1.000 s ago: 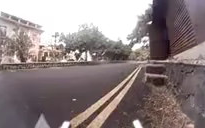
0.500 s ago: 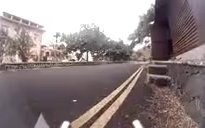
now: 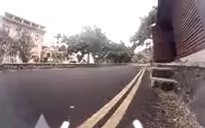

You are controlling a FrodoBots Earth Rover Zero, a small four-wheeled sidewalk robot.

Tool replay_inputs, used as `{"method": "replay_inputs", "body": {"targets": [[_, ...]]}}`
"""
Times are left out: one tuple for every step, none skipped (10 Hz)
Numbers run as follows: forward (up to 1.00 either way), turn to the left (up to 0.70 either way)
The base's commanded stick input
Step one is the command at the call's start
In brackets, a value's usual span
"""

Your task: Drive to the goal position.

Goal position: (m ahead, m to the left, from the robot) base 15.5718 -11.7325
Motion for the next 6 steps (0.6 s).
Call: {"method": "replay_inputs", "body": {"targets": [[0.50,0.00],[0.50,0.00],[0.50,0.00],[0.50,-0.30],[0.50,-0.50],[0.50,-0.50]]}}
